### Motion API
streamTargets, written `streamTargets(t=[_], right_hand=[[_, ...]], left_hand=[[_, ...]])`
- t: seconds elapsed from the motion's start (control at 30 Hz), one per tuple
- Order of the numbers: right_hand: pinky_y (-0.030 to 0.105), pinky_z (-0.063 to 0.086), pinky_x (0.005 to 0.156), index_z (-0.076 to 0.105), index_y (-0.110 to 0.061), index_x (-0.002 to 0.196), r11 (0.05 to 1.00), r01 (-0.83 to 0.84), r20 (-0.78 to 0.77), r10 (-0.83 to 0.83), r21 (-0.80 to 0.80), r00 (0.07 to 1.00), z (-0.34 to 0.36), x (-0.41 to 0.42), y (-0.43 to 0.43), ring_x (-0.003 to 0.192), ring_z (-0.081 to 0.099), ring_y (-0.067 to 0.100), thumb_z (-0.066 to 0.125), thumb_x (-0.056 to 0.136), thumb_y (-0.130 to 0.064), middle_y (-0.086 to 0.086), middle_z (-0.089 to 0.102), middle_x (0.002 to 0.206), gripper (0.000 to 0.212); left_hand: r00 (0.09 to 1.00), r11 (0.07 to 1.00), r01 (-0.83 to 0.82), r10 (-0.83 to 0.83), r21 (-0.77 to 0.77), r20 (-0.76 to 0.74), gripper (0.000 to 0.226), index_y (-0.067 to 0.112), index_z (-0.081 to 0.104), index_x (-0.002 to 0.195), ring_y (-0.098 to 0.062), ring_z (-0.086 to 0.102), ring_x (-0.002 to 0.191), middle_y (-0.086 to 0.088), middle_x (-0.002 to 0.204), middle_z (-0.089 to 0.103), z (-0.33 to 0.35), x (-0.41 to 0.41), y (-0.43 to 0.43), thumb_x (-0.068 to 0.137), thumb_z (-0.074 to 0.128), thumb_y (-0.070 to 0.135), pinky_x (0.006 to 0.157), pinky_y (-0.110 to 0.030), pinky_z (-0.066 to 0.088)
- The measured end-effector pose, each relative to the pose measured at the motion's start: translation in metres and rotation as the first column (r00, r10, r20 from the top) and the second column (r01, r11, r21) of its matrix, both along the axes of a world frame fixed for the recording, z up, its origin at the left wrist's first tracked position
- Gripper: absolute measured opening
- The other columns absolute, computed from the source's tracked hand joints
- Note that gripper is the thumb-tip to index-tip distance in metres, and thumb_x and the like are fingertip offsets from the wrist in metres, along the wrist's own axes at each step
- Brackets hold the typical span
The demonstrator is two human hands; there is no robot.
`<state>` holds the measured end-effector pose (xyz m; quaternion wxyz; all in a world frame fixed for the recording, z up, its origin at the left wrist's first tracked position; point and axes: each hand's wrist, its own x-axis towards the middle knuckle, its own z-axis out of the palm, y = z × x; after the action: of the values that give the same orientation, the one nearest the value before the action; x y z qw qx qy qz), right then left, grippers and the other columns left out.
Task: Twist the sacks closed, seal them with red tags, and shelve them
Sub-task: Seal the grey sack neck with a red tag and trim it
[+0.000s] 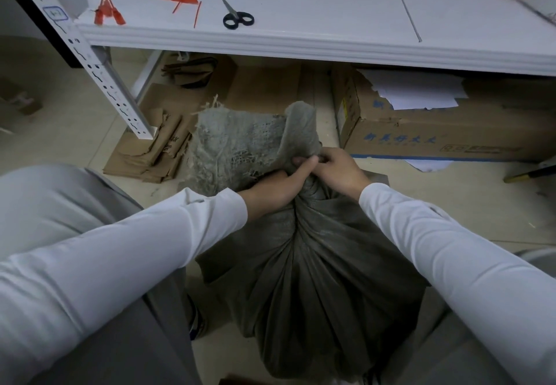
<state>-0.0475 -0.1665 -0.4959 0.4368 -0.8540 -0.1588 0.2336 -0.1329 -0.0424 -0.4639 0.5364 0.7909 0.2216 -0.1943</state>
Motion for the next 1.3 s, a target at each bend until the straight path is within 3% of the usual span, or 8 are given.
streamTargets(t=[0.2,0.3,0.47,0.7,0.83,0.97,1.13,1.3], right_hand=[[0.039,0.053,0.081,0.07,-0.021,0.083,0.987,-0.014,0.142,0.037,-0.158,0.989,0.0,-0.004,0.011,0.086,0.065,0.022,0.066,0.076,-0.064,0.003,0.071,0.087,0.044],[0.039,0.053,0.08,0.073,-0.02,0.086,0.99,-0.014,0.117,0.031,-0.143,0.993,0.002,-0.004,0.01,0.086,0.065,0.021,0.068,0.075,-0.062,0.002,0.072,0.087,0.043],[0.03,0.045,0.062,0.066,-0.011,0.08,0.975,-0.065,0.202,0.108,-0.211,0.973,0.01,-0.002,0.005,0.078,0.062,0.021,0.072,0.08,-0.041,0.002,0.063,0.077,0.03],[0.037,0.048,0.075,0.061,-0.013,0.111,0.9,-0.096,0.362,0.266,-0.424,0.893,0.019,-0.018,0.01,0.087,0.054,0.024,0.076,0.073,-0.05,0.003,0.044,0.096,0.055],[0.032,0.039,0.071,0.058,-0.016,0.12,0.899,-0.146,0.377,0.314,-0.412,0.872,0.023,-0.019,0.01,0.092,0.055,0.025,0.074,0.077,-0.047,0.0,0.041,0.097,0.055],[0.033,0.041,0.074,0.057,-0.014,0.12,0.937,-0.146,0.415,0.276,-0.317,0.867,0.032,-0.018,0.012,0.094,0.054,0.026,0.072,0.082,-0.036,0.002,0.044,0.102,0.046],[0.034,0.042,0.07,0.056,-0.013,0.116,0.958,-0.086,0.59,0.236,-0.272,0.772,0.045,-0.017,0.019,0.093,0.055,0.026,0.068,0.084,-0.025,0.005,0.047,0.109,0.036],[0.032,0.037,0.063,0.054,-0.012,0.115,0.971,-0.043,0.689,0.197,-0.233,0.697,0.053,-0.015,0.029,0.089,0.056,0.029,0.066,0.085,-0.023,0.007,0.046,0.109,0.034]], left_hand=[[0.986,0.987,0.132,-0.121,0.088,-0.117,0.094,0.016,0.053,0.136,-0.025,0.046,0.127,-0.009,0.139,0.051,-0.004,-0.011,-0.005,0.078,0.025,0.085,0.1,-0.029,0.029],[0.983,0.989,0.135,-0.126,0.057,-0.134,0.096,0.016,0.05,0.139,-0.027,0.047,0.127,-0.011,0.139,0.051,0.001,-0.013,-0.005,0.077,0.025,0.086,0.11,-0.036,0.03],[0.998,0.994,-0.024,0.017,-0.108,-0.061,0.075,0.014,0.038,0.146,-0.026,0.036,0.138,-0.01,0.15,0.04,0.007,-0.01,-0.002,0.093,0.028,0.066,0.113,-0.035,0.026],[0.954,0.918,-0.29,0.298,-0.271,-0.008,0.074,0.025,0.042,0.142,-0.015,0.042,0.128,0.007,0.137,0.045,0.005,-0.003,-0.006,0.082,0.056,0.067,0.104,-0.029,0.03],[0.901,0.875,-0.426,0.434,-0.229,-0.016,0.087,0.025,0.056,0.131,-0.017,0.052,0.118,0.005,0.129,0.056,0.007,-0.001,-0.006,0.063,0.062,0.078,0.108,-0.037,0.036],[0.84,0.824,-0.517,0.54,-0.23,0.046,0.057,0.025,0.068,0.103,-0.017,0.061,0.1,0.002,0.106,0.067,0.009,0.002,-0.004,0.07,0.06,0.071,0.098,-0.039,0.048],[0.794,0.812,-0.54,0.579,-0.221,0.186,0.081,0.022,0.061,0.123,-0.017,0.056,0.114,0.002,0.123,0.061,0.026,0.003,0.001,0.061,0.063,0.073,0.103,-0.04,0.043],[0.811,0.851,-0.494,0.525,-0.178,0.26,0.067,0.025,0.053,0.133,-0.014,0.049,0.12,0.007,0.126,0.054,0.038,0.004,0.013,0.079,0.063,0.063,0.098,-0.029,0.037]])
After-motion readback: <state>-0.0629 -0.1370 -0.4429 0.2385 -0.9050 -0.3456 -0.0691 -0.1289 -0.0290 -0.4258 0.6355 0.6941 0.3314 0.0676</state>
